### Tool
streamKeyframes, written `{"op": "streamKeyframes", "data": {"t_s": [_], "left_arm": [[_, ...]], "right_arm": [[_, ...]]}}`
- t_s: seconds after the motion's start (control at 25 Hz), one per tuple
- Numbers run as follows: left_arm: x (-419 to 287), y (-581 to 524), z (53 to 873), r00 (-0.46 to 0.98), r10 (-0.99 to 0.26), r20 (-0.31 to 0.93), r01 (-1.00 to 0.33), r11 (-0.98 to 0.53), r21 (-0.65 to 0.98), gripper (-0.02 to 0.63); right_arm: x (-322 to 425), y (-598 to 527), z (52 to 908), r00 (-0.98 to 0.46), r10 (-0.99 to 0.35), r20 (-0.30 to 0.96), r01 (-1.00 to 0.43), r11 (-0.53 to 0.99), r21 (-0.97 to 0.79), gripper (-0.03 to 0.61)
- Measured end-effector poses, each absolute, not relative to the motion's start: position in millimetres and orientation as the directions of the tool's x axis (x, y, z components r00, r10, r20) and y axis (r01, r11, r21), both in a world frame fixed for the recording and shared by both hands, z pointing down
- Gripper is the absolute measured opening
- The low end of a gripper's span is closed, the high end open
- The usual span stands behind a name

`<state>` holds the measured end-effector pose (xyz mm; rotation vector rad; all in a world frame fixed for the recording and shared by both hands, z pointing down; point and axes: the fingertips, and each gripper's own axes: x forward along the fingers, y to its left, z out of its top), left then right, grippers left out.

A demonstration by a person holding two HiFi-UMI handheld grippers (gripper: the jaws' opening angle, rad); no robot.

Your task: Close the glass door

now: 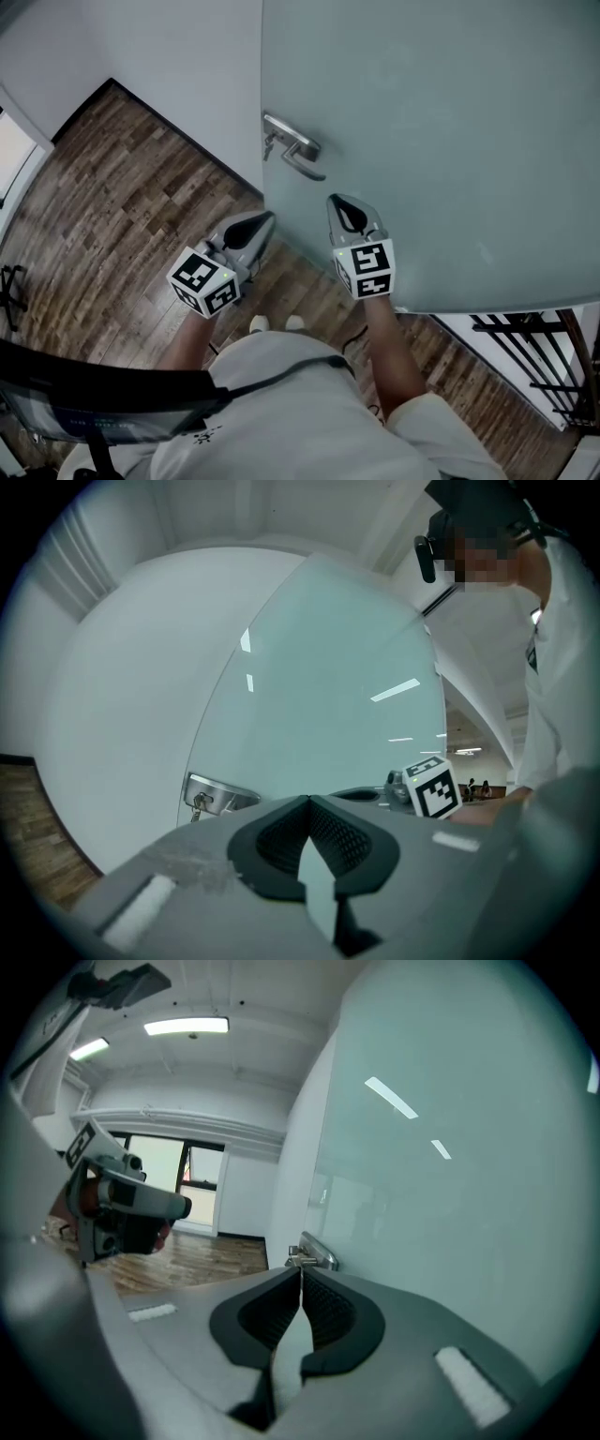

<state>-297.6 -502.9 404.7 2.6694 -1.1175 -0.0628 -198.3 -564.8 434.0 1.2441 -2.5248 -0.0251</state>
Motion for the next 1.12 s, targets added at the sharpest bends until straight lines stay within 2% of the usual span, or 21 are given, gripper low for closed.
{"op": "streamKeyframes", "data": {"t_s": [0.12,0.32,0.4,0.8,0.88,0.96,1.12], "left_arm": [[-293.1,-507.3,401.7,0.7,-0.711,0.061,-0.703,-0.671,0.236,0.005],[-295.8,-511.8,406.0,0.678,-0.73,0.085,-0.725,-0.646,0.239,0.003],[-297.9,-511.6,405.5,0.67,-0.737,0.087,-0.733,-0.638,0.237,0.005],[-322.7,-507.2,407.5,0.62,-0.778,0.099,-0.776,-0.59,0.225,0.005],[-328.6,-506.3,409.3,0.61,-0.786,0.104,-0.784,-0.579,0.224,0.004],[-334.0,-505.0,410.9,0.601,-0.792,0.108,-0.791,-0.569,0.224,0.005],[-343.3,-499.5,416.0,0.588,-0.8,0.116,-0.8,-0.555,0.225,0.005]], "right_arm": [[-201.6,-582.3,442.4,-0.553,-0.76,0.341,-0.727,0.64,0.249,0.048],[-219.2,-613.1,473.9,-0.554,-0.683,0.476,-0.612,0.722,0.323,0.2],[-222.6,-626.1,484.9,-0.542,-0.661,0.519,-0.576,0.742,0.344,0.216],[-245.9,-657.7,519.6,-0.539,-0.584,0.607,-0.498,0.803,0.329,0.216],[-246.9,-661.5,523.3,-0.531,-0.589,0.609,-0.489,0.8,0.348,0.192],[-245.1,-665.6,525.1,-0.517,-0.6,0.61,-0.48,0.794,0.374,0.125],[-244.4,-665.1,532.8,-0.492,-0.588,0.642,-0.406,0.807,0.428,0.109]]}}
